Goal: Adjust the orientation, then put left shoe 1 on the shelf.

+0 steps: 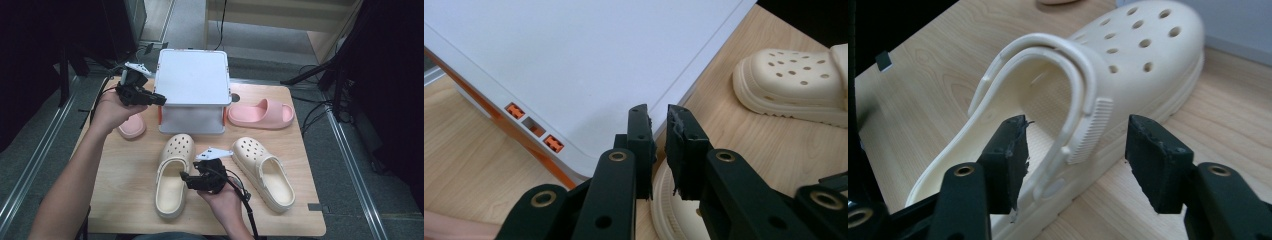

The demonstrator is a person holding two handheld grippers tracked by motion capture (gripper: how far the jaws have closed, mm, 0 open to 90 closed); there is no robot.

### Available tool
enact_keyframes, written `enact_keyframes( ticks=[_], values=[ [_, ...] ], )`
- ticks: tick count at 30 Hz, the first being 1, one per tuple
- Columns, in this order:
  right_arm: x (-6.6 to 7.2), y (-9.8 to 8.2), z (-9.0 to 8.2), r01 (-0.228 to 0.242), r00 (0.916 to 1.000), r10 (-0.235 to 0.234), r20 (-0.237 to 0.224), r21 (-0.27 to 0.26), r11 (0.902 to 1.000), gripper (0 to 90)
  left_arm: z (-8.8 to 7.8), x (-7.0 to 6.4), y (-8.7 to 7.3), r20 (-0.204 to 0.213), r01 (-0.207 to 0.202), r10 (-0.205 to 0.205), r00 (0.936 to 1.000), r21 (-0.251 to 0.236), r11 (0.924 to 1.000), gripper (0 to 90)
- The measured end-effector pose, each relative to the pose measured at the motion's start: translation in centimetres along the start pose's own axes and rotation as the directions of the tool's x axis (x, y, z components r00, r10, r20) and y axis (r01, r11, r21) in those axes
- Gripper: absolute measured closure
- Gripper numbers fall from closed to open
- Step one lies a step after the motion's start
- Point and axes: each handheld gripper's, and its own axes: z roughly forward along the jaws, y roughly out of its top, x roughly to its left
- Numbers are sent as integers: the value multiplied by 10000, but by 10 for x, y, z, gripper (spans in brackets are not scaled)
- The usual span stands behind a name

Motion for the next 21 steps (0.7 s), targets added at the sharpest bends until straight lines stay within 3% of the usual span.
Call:
enact_keyframes(
  ticks=[10, 14, 18, 21],
  values=[
    [-1, -2, 22, -373, 9984, 364, 424, 210, 9991, 405, 1, -1, -2, -98, -21, 20, 10000, -199, 9998, 804],
    [-3, -2, 28, -607, 9979, 601, 242, 248, 9978, 413, 2, 0, -3, -51, 55, -56, 10000, -354, 9994, 805],
    [-4, -2, 32, -578, 9972, 563, 490, 294, 9979, 426, 2, -2, -3, -177, -43, 36, 9998, -376, 9993, 807],
    [-8, -1, 33, -694, 9970, 682, 376, 305, 9971, 429, 2, -2, -4, -174, -55, 48, 9998, -380, 9993, 807]
  ],
)
